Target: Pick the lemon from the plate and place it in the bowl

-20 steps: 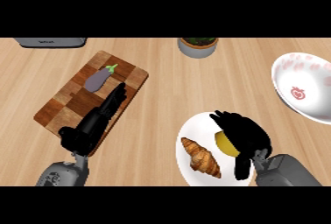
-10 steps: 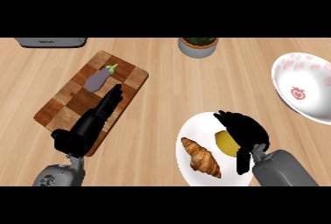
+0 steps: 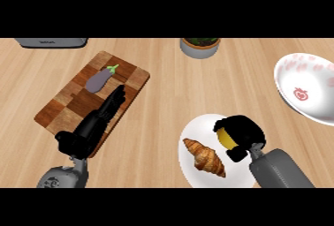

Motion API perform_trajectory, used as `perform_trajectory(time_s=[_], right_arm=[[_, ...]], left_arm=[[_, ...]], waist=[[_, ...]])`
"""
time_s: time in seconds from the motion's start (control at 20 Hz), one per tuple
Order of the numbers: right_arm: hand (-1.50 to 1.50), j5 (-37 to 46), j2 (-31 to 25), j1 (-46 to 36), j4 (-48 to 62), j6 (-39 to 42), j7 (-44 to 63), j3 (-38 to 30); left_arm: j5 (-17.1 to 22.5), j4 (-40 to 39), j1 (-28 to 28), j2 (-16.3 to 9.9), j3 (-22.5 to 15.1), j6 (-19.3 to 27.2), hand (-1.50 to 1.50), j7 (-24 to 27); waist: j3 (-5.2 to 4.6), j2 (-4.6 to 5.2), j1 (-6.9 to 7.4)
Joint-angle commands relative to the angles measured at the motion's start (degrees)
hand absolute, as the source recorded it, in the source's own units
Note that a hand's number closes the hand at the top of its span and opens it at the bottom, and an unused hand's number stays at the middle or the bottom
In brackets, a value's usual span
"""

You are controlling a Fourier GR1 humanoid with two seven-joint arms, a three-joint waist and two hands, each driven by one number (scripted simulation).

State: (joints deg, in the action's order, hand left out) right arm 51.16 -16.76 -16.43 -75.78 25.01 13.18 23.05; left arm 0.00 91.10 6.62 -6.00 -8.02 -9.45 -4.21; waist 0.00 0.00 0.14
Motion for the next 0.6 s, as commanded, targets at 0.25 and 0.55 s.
perform_trajectory(time_s=[0.25, 0.55], right_arm=[[1.50, 6.19, 2.42, -2.09, 10.13, -9.08, -9.68, -3.03], [1.50, 2.42, 7.51, -13.47, 16.70, -10.69, 16.38, -20.18]], left_arm=[[-3.02, 2.15, -2.27, 3.59, -2.53, 1.38, 0.00, -0.63], [-0.77, -0.28, 2.00, 1.20, 0.20, -1.04, 0.00, -0.47]], waist=[[0.02, 0.03, 0.16], [0.05, 0.70, 1.19]])
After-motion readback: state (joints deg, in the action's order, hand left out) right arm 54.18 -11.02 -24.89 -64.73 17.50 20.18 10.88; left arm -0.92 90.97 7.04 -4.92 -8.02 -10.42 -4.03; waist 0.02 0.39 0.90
